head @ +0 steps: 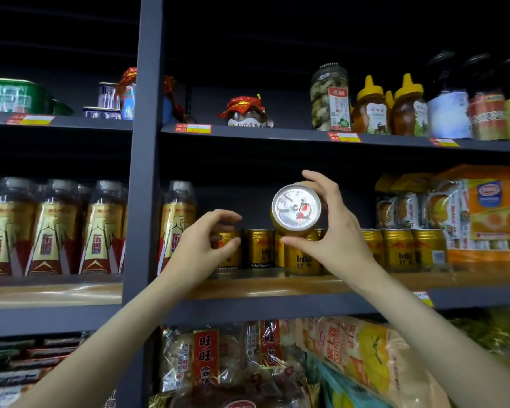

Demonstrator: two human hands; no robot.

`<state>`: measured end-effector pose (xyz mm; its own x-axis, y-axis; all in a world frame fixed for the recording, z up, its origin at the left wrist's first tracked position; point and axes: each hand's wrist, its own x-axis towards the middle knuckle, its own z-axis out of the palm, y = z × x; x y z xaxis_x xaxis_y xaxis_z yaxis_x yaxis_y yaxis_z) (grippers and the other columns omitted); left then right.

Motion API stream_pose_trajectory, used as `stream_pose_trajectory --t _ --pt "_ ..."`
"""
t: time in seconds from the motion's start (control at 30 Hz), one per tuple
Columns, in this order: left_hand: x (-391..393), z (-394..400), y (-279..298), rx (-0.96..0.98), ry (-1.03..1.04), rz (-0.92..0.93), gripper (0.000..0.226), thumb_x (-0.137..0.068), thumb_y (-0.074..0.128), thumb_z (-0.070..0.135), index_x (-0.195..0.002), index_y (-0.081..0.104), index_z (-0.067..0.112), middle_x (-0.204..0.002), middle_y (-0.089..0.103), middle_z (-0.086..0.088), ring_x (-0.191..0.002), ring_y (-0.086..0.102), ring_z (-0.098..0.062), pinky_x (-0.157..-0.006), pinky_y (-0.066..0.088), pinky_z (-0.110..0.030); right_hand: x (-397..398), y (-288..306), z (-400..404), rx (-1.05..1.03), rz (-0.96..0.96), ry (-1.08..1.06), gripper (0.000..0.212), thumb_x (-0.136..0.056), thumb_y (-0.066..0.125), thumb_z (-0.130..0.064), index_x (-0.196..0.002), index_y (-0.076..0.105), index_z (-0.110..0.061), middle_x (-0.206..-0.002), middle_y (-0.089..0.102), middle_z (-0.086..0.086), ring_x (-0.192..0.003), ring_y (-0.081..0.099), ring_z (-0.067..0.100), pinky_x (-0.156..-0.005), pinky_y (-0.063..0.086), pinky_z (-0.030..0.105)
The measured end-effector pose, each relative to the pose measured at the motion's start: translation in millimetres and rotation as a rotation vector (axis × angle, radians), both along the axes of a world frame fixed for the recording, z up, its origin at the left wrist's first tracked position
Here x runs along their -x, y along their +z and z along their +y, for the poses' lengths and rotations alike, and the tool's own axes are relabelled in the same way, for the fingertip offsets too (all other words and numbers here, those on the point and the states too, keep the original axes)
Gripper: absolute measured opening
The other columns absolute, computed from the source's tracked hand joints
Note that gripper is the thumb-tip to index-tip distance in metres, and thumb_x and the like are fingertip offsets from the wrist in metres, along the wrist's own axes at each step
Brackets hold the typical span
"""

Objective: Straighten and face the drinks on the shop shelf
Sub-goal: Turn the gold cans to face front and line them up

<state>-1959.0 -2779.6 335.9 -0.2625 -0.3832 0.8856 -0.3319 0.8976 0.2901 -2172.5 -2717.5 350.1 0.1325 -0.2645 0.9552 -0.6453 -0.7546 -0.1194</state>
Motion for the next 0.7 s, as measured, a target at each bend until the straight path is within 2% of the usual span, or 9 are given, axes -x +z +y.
stream_pose_trajectory --t 0.1,0.17,0.27,0.33,0.43,0.5,0.53,0.6,0.7 --pt "0 4 1 -0.017 -0.049 -0.037 0.039 -0.082 0.067 0.016 -0.113 0.052 0.033 -0.117 0.057 0.014 -0.108 0.054 0.004 -0.085 0.046 -0.01 -3 5 1 -0.199 -0.248 0.212 0.07 -0.071 0.08 -0.026 -0.121 0.035 -0.048 -0.12 0.053 -0.009 -0.107 0.055 0.003 -0.085 0.049 0.016" --pt "3 11 2 -0.048 -0.12 -0.054 0.042 -0.079 0.07 0.02 -0.113 0.051 0.036 -0.117 0.057 0.016 -0.108 0.054 0.004 -0.086 0.047 -0.013 -7 8 -4 -0.453 -0.521 0.378 0.053 -0.075 0.074 -0.034 -0.12 0.045 -0.036 -0.124 0.054 0.003 -0.106 0.058 0.017 -0.082 0.053 0.031" --pt "8 20 2 -0.043 -0.171 -0.111 0.054 -0.076 0.073 0.02 -0.121 0.047 0.036 -0.119 0.056 0.017 -0.109 0.054 0.003 -0.088 0.047 -0.014 -13 15 -13 -0.757 -0.835 0.574 0.044 -0.081 0.069 -0.04 -0.116 0.05 -0.021 -0.116 0.059 0.01 -0.1 0.062 0.024 -0.075 0.054 0.037" --pt "7 23 3 -0.022 -0.173 -0.133 0.06 -0.077 0.074 0.018 -0.125 0.044 0.039 -0.121 0.055 0.017 -0.111 0.053 0.002 -0.09 0.046 -0.015 -14 18 -17 -0.839 -0.909 0.62 0.039 -0.081 0.068 -0.043 -0.108 0.053 -0.018 -0.11 0.062 0.012 -0.099 0.063 0.027 -0.076 0.054 0.038" --pt "1 22 6 -0.005 -0.157 -0.151 0.059 -0.078 0.072 0.023 -0.127 0.044 0.04 -0.123 0.054 0.018 -0.112 0.052 0.002 -0.091 0.045 -0.013 -15 20 -24 -0.851 -0.886 0.636 0.037 -0.08 0.068 -0.044 -0.104 0.055 -0.019 -0.11 0.063 0.013 -0.102 0.062 0.028 -0.081 0.054 0.041" --pt "-7 18 8 0.014 -0.104 -0.172 0.05 -0.081 0.068 0.022 -0.126 0.048 0.034 -0.121 0.054 0.016 -0.113 0.051 0.003 -0.09 0.043 -0.01 -16 22 -30 -0.797 -0.806 0.586 0.046 -0.078 0.07 -0.043 -0.115 0.054 -0.021 -0.117 0.061 0.012 -0.102 0.063 0.026 -0.079 0.054 0.039" --pt "-12 16 8 0.024 -0.054 -0.173 0.045 -0.084 0.066 0.019 -0.124 0.051 0.031 -0.121 0.054 0.015 -0.113 0.05 0.003 -0.087 0.043 -0.008 -17 24 -33 -0.745 -0.718 0.503 0.048 -0.077 0.071 -0.041 -0.117 0.053 -0.022 -0.119 0.059 0.01 -0.102 0.062 0.024 -0.078 0.054 0.036" --pt "-21 10 8 0.024 0.055 -0.128 0.037 -0.087 0.061 0.013 -0.121 0.054 0.027 -0.119 0.054 0.012 -0.11 0.05 0.003 -0.08 0.044 -0.004 -22 26 -37 -0.639 -0.458 0.263 0.044 -0.075 0.075 -0.038 -0.11 0.052 -0.026 -0.118 0.057 0.004 -0.102 0.058 0.019 -0.077 0.051 0.031" --pt "-23 4 9 -0.019 0.183 -0.065 0.036 -0.089 0.057 0.011 -0.123 0.054 0.023 -0.119 0.052 0.009 -0.107 0.047 0.001 -0.075 0.04 0.0 -39 21 -49 -0.58 -0.135 -0.087 0.047 -0.071 0.079 -0.042 -0.102 0.048 -0.025 -0.1 0.051 -0.008 -0.094 0.05 0.01 -0.066 0.044 0.022"
